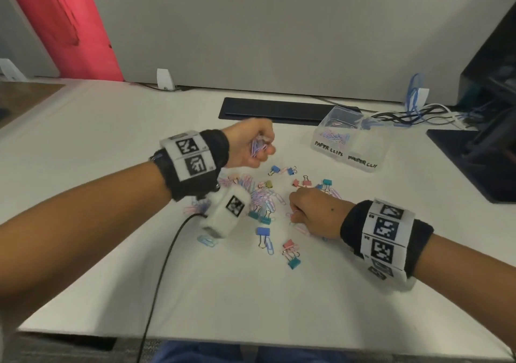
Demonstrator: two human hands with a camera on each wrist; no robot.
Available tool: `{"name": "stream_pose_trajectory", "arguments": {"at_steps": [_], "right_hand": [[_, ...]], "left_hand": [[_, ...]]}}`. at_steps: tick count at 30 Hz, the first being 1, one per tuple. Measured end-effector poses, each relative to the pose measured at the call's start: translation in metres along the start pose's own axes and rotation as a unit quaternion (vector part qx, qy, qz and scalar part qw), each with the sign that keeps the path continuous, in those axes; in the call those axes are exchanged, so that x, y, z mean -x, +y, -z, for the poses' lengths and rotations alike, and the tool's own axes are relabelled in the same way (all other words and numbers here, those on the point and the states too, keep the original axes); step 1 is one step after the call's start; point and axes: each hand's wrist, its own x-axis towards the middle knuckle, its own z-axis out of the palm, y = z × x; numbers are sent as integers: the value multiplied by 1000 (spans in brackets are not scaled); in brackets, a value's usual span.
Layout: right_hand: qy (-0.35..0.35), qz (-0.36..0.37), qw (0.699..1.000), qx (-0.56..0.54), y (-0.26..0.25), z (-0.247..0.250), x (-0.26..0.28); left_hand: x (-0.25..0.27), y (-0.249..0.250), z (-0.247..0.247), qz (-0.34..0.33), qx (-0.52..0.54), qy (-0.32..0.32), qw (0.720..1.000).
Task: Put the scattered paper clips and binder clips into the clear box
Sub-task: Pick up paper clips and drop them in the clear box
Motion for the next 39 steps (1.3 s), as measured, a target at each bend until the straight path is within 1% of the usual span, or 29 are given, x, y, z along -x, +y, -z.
{"name": "stream_pose_trajectory", "arguments": {"at_steps": [2, 4, 6, 9, 11, 13, 16, 18, 20, 21, 23, 25, 30, 32, 34, 37, 39], "right_hand": [[17, 12, 1000, -8, 5, -2, 2], [29, 20, 999, -15, 10, -3, 6], [35, 32, 999, -14, 15, -3, 11], [53, 43, 998, -19, 21, -3, 15], [59, 38, 996, -55, 26, -3, 16], [59, 35, 994, -87, 30, -1, 17], [62, 31, 992, -110, 33, 1, 20], [40, 22, 990, -131, 34, 0, 25], [-4, 16, 989, -150, 33, 0, 33], [-22, 17, 989, -142, 33, 1, 35], [-28, 26, 992, -116, 33, 0, 37], [-11, 41, 993, -110, 31, 0, 37], [-5, 76, 993, -88, 25, -1, 37], [0, 75, 992, -101, 26, -3, 35], [-1, 58, 991, -120, 28, -7, 33], [-18, 45, 990, -135, 28, -11, 33], [-20, 51, 992, -116, 25, -9, 35]], "left_hand": [[-13, 12, -7, -12, 86, -35, 996], [-24, 21, -18, -22, 121, -63, 990], [-34, 26, -29, -20, 134, -75, 988], [-56, 28, -42, 4, 156, -69, 985], [-69, 30, -50, 22, 177, -63, 982], [-78, 32, -57, 38, 218, -39, 974], [-93, 39, -66, 42, 282, -19, 958], [-102, 45, -72, 43, 300, -9, 953], [-107, 51, -76, 45, 304, -9, 952], [-108, 55, -79, 42, 306, -9, 951], [-110, 60, -84, 32, 321, -12, 946], [-113, 63, -87, 31, 335, -17, 942], [-123, 64, -84, 32, 291, -30, 956], [-119, 65, -80, 22, 265, -39, 963], [-107, 68, -74, 5, 221, -49, 974], [-78, 68, -60, -13, 76, -28, 997], [-52, 59, -46, -25, -53, -5, 998]]}}
